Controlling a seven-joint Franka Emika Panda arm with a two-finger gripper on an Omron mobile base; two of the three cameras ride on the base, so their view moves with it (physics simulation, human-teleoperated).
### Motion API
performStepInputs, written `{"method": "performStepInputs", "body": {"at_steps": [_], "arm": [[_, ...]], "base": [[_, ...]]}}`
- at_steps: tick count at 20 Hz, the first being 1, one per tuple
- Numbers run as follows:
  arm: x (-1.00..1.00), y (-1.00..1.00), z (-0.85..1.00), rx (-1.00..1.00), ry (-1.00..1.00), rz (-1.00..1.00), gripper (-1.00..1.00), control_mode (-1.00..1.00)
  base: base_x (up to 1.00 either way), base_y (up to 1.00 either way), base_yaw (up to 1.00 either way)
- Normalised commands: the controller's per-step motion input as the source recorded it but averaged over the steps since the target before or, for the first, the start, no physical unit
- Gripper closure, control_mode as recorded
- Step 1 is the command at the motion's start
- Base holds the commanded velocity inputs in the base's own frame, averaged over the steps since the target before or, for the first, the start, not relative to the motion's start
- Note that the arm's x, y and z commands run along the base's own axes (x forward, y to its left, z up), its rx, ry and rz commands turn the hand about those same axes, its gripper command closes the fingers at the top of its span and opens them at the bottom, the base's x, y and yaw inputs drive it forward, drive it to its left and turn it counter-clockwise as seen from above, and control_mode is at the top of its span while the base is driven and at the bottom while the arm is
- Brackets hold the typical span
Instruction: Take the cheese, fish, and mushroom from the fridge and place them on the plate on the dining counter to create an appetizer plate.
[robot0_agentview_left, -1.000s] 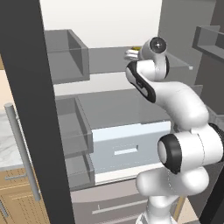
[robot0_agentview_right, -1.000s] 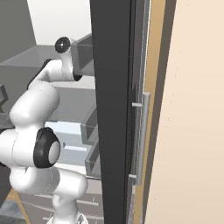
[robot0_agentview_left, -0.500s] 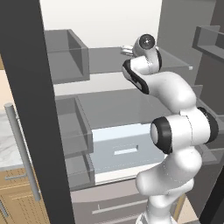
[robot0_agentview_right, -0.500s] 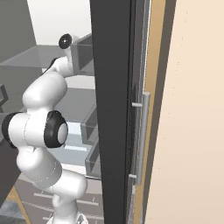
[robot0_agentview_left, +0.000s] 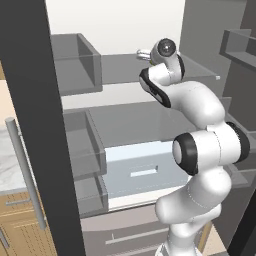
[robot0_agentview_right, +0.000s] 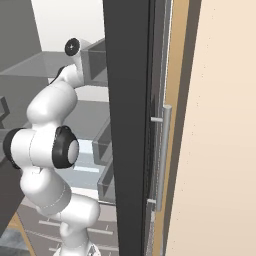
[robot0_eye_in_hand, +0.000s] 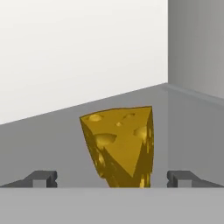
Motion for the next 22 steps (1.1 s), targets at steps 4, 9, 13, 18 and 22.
{"method": "performStepInputs", "body": {"at_steps": [4, 9, 13, 18, 22], "arm": [[0.19, -0.10, -0.45, 0.00, 0.07, 0.00, -1.00, -1.00], [0.38, -0.01, -0.47, 0.00, 0.11, 0.00, 1.00, -1.00], [0.53, 0.00, -0.24, 0.00, -0.01, 0.00, 1.00, -1.00], [0.55, 0.00, -0.23, 0.00, -0.07, 0.00, 1.00, -1.00], [0.41, 0.00, -0.13, 0.00, -0.06, 0.00, 1.00, -1.00]], "base": [[0.00, 0.00, 0.00], [0.00, 0.00, 0.00], [0.00, 0.00, 0.00], [0.00, 0.00, 0.00], [0.00, 0.00, 0.00]]}}
